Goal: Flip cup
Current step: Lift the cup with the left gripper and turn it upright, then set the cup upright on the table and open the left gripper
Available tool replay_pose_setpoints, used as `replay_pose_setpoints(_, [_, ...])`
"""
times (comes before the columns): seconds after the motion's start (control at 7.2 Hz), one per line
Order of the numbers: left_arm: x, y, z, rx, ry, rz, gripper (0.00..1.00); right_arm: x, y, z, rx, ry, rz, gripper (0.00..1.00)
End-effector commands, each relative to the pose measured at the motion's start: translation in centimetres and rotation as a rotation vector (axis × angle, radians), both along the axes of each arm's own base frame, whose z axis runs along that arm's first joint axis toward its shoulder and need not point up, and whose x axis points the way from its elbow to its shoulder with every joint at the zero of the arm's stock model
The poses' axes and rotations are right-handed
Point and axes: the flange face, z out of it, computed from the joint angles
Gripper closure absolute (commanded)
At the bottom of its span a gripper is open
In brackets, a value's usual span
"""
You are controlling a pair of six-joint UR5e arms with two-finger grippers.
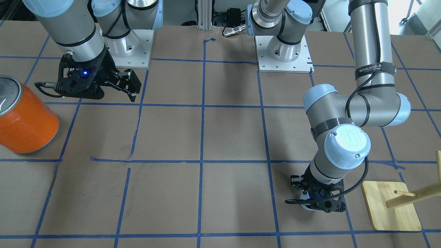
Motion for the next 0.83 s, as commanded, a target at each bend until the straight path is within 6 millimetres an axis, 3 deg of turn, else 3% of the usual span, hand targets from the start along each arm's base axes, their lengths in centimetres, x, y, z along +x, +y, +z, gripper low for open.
replay_pose_setpoints(0.0, [0.0,-0.1,0.1,-0.003,0.002,0.001,0.49,0.1,-0.3,-0.7,0.017,0.0,0.005,0.0])
replay_pose_setpoints(0.28, [0.3,0.3,4.1,-0.025,0.004,0.007,0.24,0.1,-0.5,-0.8,0.013,-0.012,0.004,0.0])
replay_pose_setpoints(0.42, [-0.1,1.0,7.5,-0.003,0.031,0.006,0.19,0.2,-0.8,-1.5,0.038,-0.013,0.008,0.0])
replay_pose_setpoints(0.69, [-1.4,4.0,15.2,-0.01,0.044,0.006,0.12,0.0,-1.3,-0.5,0.005,0.0,0.012,0.0])
